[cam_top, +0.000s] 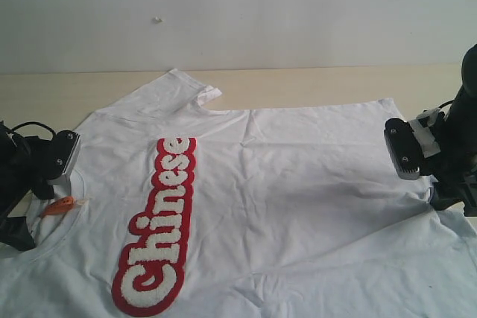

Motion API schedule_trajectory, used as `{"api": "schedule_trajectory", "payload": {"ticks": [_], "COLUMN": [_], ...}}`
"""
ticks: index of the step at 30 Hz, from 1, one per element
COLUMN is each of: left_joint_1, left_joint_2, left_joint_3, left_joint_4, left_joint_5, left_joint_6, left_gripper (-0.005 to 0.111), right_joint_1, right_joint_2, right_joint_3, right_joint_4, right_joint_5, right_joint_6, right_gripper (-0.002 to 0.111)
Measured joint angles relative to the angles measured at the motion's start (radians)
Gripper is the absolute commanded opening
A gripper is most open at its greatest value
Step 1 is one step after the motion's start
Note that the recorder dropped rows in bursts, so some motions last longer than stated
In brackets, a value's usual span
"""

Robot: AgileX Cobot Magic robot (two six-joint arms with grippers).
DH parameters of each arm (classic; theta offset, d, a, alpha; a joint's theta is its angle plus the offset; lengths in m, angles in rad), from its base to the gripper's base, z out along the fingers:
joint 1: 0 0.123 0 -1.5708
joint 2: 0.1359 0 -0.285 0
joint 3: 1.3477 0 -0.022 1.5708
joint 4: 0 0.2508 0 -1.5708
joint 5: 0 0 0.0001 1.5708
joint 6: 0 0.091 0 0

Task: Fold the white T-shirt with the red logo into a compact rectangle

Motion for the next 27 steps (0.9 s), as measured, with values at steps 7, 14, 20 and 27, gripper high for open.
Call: {"api": "schedule_trajectory", "payload": {"ticks": [7, 14, 20, 27], "left_joint_1": [0.000, 0.000, 0.000, 0.000], "left_joint_2": [0.000, 0.000, 0.000, 0.000], "left_joint_3": [0.000, 0.000, 0.000, 0.000], "left_joint_4": [-0.002, -0.002, -0.002, -0.003], "left_joint_5": [0.000, 0.000, 0.000, 0.000], "left_joint_6": [0.000, 0.000, 0.000, 0.000], "left_gripper": [0.081, 0.081, 0.081, 0.081], "right_joint_1": [0.000, 0.000, 0.000, 0.000], "right_joint_2": [0.013, 0.013, 0.015, 0.017], "right_joint_3": [-0.013, -0.015, -0.015, -0.017], "right_joint_4": [0.000, -0.002, -0.002, -0.004], "right_joint_5": [0.026, 0.028, 0.028, 0.026], "right_joint_6": [0.018, 0.029, 0.029, 0.029], "right_gripper": [0.061, 0.061, 0.061, 0.060]}}
